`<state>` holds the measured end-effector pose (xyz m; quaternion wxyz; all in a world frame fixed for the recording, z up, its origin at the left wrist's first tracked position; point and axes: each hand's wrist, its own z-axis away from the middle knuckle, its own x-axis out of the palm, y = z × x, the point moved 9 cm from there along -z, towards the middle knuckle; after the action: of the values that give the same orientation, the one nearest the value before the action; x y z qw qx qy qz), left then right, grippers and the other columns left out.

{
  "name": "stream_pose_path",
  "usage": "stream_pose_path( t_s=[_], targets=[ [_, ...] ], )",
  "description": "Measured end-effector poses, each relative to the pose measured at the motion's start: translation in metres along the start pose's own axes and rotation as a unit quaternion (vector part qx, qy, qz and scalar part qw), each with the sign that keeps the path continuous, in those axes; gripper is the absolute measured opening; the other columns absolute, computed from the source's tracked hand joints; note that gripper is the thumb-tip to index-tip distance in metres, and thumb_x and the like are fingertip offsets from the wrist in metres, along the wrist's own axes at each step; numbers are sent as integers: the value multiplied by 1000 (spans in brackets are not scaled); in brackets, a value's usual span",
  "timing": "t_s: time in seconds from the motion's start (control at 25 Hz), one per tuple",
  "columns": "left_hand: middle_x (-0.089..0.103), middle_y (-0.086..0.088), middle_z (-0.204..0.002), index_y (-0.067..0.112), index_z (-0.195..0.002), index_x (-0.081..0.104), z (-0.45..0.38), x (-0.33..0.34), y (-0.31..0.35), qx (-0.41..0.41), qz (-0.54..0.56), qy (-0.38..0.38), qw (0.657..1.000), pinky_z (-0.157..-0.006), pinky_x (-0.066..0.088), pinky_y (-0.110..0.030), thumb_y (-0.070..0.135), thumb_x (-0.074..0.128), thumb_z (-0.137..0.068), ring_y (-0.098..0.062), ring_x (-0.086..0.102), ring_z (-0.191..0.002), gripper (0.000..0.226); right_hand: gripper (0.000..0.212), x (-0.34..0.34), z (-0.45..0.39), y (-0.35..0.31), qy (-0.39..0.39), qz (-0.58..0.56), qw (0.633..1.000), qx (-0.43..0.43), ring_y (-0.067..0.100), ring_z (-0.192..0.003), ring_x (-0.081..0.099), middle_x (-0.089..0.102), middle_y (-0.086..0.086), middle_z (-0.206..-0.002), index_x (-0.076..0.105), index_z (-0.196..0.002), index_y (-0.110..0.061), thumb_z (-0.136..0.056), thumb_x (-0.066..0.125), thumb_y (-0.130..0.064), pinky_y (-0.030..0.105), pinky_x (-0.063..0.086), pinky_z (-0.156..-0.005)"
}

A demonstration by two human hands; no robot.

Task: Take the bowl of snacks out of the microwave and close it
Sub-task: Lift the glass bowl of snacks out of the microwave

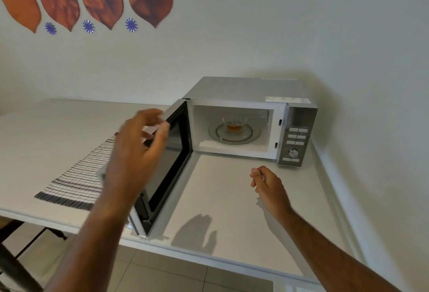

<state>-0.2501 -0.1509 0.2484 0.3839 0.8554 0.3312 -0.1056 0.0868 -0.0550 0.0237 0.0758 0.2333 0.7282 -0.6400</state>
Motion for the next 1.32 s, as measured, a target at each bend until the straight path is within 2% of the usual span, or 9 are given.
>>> stream_pose_path(
  t_s=[0.12, 0.2, 0.32, 0.64, 0.8, 0.92, 1.0, 1.16, 1.32],
  targets=[
    [72, 14, -107, 33, -127, 65, -6, 72, 6, -37, 54, -54, 996, -74, 59, -18, 42, 62, -104, -1, 70, -94, 24, 32, -2, -9, 9, -10, 47, 999, -4, 22, -71, 71, 74, -1, -76, 63, -88, -23, -107, 49, -46, 50, 63, -75],
    [72, 12, -99, 32, -121, 69, -3, 119, -7, -75, 99, -66, 990, -66, 57, -19, 33, 66, -104, 0, 68, -84, 17, 33, 1, -13, 15, -17, 50, 999, 9, 27, -73, 72, 74, 1, -78, 62, -89, -20, -107, 50, -46, 53, 64, -75],
    [70, 16, -97, 38, -116, 69, 5, 190, -46, -159, 131, -105, 973, -62, 51, -11, 41, 65, -103, 9, 66, -85, 14, 34, 11, -26, 23, -31, 56, 998, 13, 25, -73, 73, 75, 1, -78, 62, -90, -20, -107, 50, -47, 53, 63, -76],
    [75, 1, -105, 28, -114, 64, -34, 320, -140, -295, 152, -146, 932, -83, 55, -34, 54, 54, -105, -19, 71, -103, 29, 28, 36, -102, 29, -26, -43, 997, 54, 17, -70, 66, 74, 1, -81, 64, -98, -20, -108, 52, -42, 36, 53, -63],
    [72, -5, -122, 18, -130, 64, -80, 353, -177, -318, 144, -135, 927, -100, 56, -43, 52, 52, -106, -26, 68, -113, 43, 15, 56, -154, 30, -22, -91, 992, 88, 19, -69, 68, 73, 0, -82, 59, -97, -35, -108, 52, -44, 38, 55, -60],
    [71, -1, -110, 18, -121, 68, -115, 374, -196, -304, 138, -130, 934, -85, 55, -34, 40, 50, -109, -29, 70, -108, 31, 12, 67, -197, 31, -17, -110, 989, 101, 18, -67, 70, 76, 0, -83, 58, -100, -43, -109, 51, -39, 36, 56, -56],
    [73, -6, -104, 15, -111, 70, -135, 387, -207, -296, 114, -135, 939, -77, 54, -32, 30, 49, -110, -34, 72, -104, 25, 15, 72, -223, 32, -10, -105, 988, 112, 16, -62, 69, 77, 1, -80, 61, -113, -35, -110, 47, -33, 26, 53, -47],
    [69, -19, -138, 9, -138, 63, -159, 412, -237, -336, 74, -163, 925, -98, 51, -35, 42, 49, -110, -39, 66, -126, 45, 32, 82, -272, 40, 10, -134, 980, 147, 9, -39, 58, 71, 8, -73, 58, -136, -16, -109, 42, -18, 20, 42, -36],
    [63, -20, -148, 12, -148, 56, -163, 435, -261, -366, 38, -205, 907, -111, 49, -45, 55, 44, -109, -41, 61, -133, 59, 39, 83, -309, 47, 25, -138, 972, 187, 11, -36, 60, 74, 17, -82, 62, -132, -12, -111, 43, -38, 19, 44, -37]
  ],
)
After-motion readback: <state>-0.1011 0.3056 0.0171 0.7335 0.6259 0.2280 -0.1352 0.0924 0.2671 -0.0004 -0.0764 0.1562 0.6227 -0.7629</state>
